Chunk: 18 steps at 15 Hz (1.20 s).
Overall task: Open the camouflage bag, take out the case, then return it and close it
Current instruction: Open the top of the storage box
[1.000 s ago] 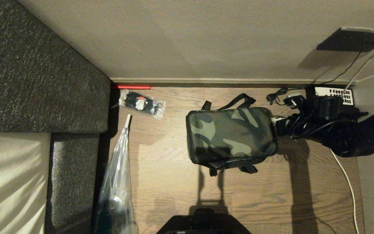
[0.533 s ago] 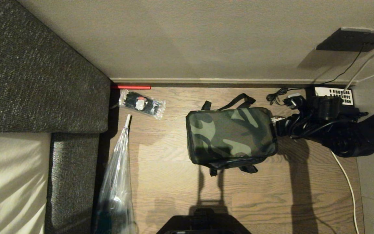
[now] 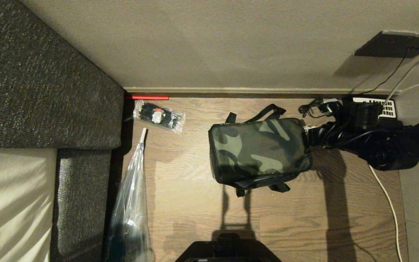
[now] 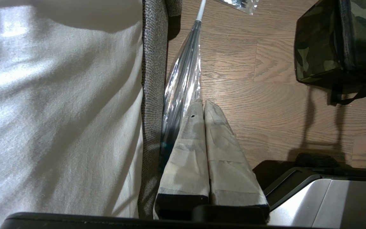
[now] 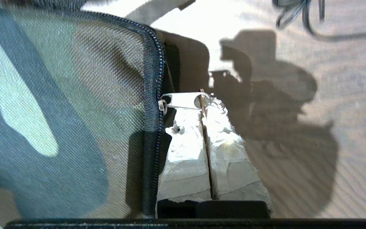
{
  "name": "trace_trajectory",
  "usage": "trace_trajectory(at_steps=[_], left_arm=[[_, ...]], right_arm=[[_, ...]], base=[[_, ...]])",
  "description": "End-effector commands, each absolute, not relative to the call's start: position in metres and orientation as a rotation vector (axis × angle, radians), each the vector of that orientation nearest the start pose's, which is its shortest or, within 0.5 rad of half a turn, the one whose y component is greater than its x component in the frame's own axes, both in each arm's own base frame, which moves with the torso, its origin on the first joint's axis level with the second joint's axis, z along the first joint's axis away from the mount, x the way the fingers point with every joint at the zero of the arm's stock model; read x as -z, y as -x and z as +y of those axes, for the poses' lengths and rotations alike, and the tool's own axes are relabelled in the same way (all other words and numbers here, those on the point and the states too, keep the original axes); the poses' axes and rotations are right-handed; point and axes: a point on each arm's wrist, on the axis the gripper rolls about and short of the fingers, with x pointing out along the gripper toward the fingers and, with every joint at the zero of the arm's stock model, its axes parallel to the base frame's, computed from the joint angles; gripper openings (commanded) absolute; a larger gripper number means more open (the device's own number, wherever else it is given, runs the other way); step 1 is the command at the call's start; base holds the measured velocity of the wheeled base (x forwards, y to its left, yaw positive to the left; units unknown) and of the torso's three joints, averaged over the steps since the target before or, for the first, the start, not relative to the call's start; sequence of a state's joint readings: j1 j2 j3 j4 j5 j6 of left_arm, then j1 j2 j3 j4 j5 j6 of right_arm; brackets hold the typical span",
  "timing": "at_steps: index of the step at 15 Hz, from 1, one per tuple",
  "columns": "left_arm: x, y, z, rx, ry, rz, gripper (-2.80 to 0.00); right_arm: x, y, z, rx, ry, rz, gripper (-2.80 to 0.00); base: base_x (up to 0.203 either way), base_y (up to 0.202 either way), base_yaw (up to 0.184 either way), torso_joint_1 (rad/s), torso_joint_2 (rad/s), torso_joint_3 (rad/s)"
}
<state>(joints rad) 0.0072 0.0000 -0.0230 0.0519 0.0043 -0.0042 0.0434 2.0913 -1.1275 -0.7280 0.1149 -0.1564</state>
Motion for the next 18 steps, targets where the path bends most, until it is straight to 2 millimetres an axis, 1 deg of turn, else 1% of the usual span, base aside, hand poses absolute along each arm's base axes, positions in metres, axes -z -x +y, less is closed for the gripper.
trace_trajectory(at_steps=[1,3,4,8,10,11,12,15,16,17,18], left_arm=[[-0.076,0.025,0.0,-0.012,0.005,0.029,-2.8],[-0.076,0.025,0.0,-0.012,0.005,0.029,-2.8],[-0.076,0.025,0.0,-0.014,0.005,0.029,-2.8],[-0.076,0.025,0.0,-0.012,0.005,0.029,-2.8],[-0.076,0.025,0.0,-0.014,0.005,0.029,-2.8],[-0.076,0.025,0.0,-0.014,0.005,0.029,-2.8],[-0.076,0.025,0.0,-0.014,0.005,0.029,-2.8],[-0.076,0.025,0.0,-0.012,0.005,0.029,-2.8],[-0.076,0.025,0.0,-0.012,0.005,0.029,-2.8],[-0.076,0.025,0.0,-0.012,0.005,0.029,-2.8],[-0.076,0.025,0.0,-0.012,0.005,0.029,-2.8]], right_arm=[[-0.141,-0.417,0.024,-0.18,0.136,0.184,-2.8],[-0.141,-0.417,0.024,-0.182,0.135,0.183,-2.8],[-0.141,-0.421,0.028,-0.187,0.132,0.175,-2.8],[-0.14,-0.421,0.028,-0.186,0.132,0.18,-2.8],[-0.132,-0.417,0.028,-0.177,0.136,0.209,-2.8],[-0.132,-0.417,0.028,-0.177,0.136,0.209,-2.8],[-0.129,-0.415,0.031,-0.185,0.134,0.226,-2.8],[-0.105,-0.402,0.044,-0.218,0.096,0.334,-2.8],[-0.105,-0.402,0.044,-0.219,0.093,0.339,-2.8],[-0.099,-0.399,0.048,-0.226,0.073,0.379,-2.8],[-0.097,-0.398,0.053,-0.228,0.034,0.399,-2.8]], base=[[0.0,0.0,0.0,0.0,0.0,0.0],[0.0,0.0,0.0,0.0,0.0,0.0],[0.0,0.0,0.0,0.0,0.0,0.0],[0.0,0.0,0.0,0.0,0.0,0.0],[0.0,0.0,0.0,0.0,0.0,0.0],[0.0,0.0,0.0,0.0,0.0,0.0],[0.0,0.0,0.0,0.0,0.0,0.0],[0.0,0.0,0.0,0.0,0.0,0.0],[0.0,0.0,0.0,0.0,0.0,0.0],[0.0,0.0,0.0,0.0,0.0,0.0],[0.0,0.0,0.0,0.0,0.0,0.0]])
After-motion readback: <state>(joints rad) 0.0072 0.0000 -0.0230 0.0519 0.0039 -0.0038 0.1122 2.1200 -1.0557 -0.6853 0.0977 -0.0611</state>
